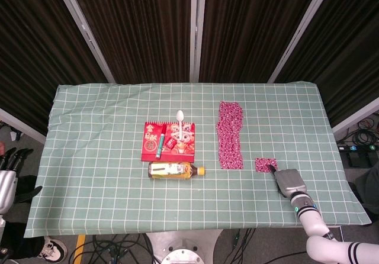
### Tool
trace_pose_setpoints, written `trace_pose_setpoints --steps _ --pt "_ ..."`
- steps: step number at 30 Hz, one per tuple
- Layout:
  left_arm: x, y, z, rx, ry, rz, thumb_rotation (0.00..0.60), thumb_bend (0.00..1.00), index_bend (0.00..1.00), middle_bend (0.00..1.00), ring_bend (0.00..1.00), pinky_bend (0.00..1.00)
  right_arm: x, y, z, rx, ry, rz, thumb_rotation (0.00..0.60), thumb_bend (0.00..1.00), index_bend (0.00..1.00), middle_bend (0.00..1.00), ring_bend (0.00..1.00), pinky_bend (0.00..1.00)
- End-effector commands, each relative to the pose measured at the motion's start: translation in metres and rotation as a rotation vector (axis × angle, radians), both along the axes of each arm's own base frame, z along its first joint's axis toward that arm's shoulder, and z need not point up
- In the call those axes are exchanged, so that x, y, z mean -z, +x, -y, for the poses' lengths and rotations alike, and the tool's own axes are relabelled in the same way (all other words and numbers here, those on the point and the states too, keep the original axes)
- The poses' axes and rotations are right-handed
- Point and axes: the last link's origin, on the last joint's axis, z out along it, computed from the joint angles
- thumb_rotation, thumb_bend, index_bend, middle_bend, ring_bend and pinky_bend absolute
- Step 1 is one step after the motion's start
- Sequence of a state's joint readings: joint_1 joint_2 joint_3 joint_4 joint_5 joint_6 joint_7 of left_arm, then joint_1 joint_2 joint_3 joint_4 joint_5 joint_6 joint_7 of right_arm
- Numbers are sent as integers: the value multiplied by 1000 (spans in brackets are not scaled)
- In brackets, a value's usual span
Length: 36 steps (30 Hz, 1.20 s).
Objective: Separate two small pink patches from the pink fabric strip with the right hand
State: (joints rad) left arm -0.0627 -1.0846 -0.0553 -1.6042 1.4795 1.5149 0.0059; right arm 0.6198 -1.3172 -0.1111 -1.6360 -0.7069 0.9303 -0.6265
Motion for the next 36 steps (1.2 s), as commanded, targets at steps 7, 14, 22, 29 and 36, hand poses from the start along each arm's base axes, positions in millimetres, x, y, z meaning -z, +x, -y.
trace_pose_setpoints --steps 7,14,22,29,36 --pt "1 2 -1 8 -4 -1 600 97 147 142 71 167 -17 4 0 -30 -63 34 600 1000 116 871 739 640" --pt "-1 2 0 5 4 2 600 98 147 142 71 167 -4 39 8 -140 -61 80 600 1000 100 871 739 640" --pt "-5 -3 2 -6 13 9 600 98 147 142 71 167 36 76 21 -207 -6 75 600 1000 81 871 739 640" --pt "-10 -5 4 -9 23 9 600 98 147 142 71 167 54 88 28 -191 39 68 600 1000 80 871 739 640" --pt "-9 -7 5 -14 21 11 600 98 147 142 71 167 60 90 26 -185 68 53 600 1000 79 871 739 640"
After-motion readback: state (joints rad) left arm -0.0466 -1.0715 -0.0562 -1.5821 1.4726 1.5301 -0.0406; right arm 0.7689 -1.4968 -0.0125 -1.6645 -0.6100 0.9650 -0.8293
